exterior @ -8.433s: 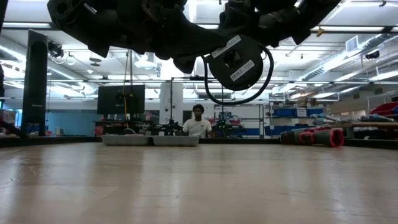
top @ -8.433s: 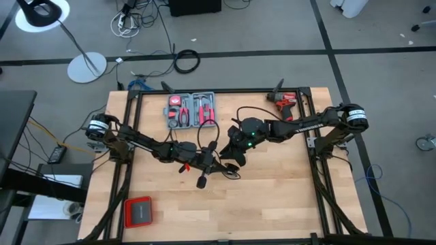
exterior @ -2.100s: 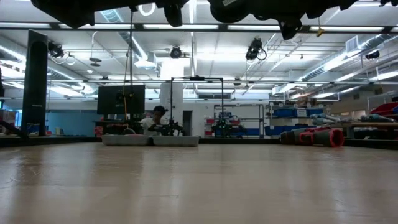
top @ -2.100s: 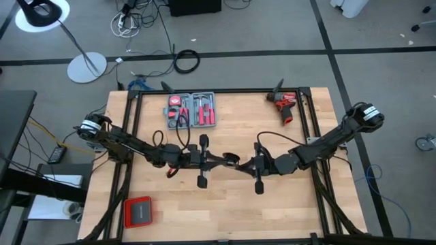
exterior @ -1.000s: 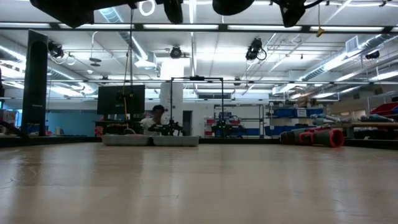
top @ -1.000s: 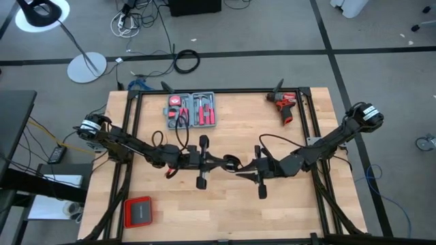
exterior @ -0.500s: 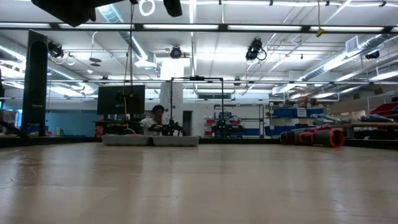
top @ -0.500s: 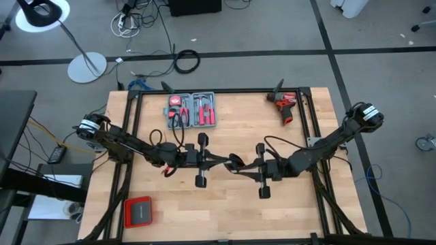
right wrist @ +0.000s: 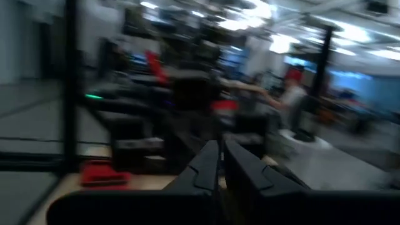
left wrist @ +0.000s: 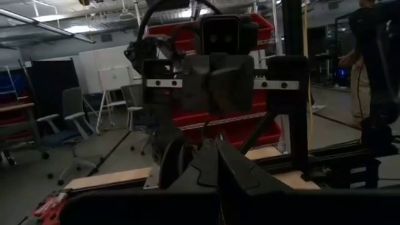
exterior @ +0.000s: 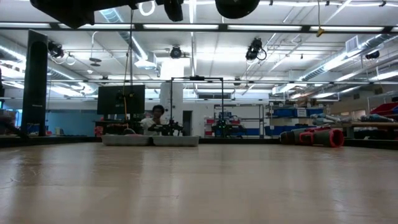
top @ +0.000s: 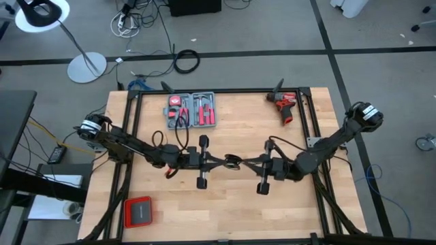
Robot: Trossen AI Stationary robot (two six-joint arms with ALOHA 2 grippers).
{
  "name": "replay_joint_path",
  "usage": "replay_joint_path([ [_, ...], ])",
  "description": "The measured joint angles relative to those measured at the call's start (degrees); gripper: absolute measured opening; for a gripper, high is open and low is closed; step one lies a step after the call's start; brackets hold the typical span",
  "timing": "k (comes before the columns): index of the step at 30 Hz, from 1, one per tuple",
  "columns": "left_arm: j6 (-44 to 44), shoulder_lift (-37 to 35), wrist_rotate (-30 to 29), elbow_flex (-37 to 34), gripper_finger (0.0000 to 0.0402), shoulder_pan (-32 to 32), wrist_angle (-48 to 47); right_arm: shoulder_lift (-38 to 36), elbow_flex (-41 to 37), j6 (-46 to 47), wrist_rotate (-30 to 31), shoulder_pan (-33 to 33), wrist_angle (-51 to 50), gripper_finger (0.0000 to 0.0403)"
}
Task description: Coil cords
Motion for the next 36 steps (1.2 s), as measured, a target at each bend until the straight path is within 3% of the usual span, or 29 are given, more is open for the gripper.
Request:
replay_joint_path([
  [3,0.00,0.00,-0.05,0.00,0.0001,0.02,-1.07,0.00,0.00,-0.31,10.97,2.64,-1.26,0.0021],
  [6,0.22,0.00,-0.07,0.00,0.0000,0.01,-1.29,0.02,-0.02,-0.27,17.52,4.87,-1.91,0.0018],
  [12,1.27,-0.02,-1.30,0.00,0.0000,0.01,-0.88,0.02,-0.02,3.11,23.16,6.19,-7.20,0.0018],
  [16,1.50,-0.07,-2.01,0.00,0.0000,0.02,-0.78,0.02,-0.07,5.43,23.66,6.38,-12.67,0.0019],
  [19,1.54,-0.07,-2.83,0.00,0.0000,0.02,-0.74,0.02,0.02,0.04,25.61,8.07,-12.92,0.0027],
  [29,0.30,-0.11,-9.50,0.00,0.0000,-0.55,-0.65,0.02,3.45,-17.72,44.40,14.54,-13.21,0.0087],
  [36,-4.97,-0.11,-13.42,0.04,0.0000,-0.62,-0.14,0.02,3.45,-21.28,45.16,14.42,-13.89,0.0120],
])
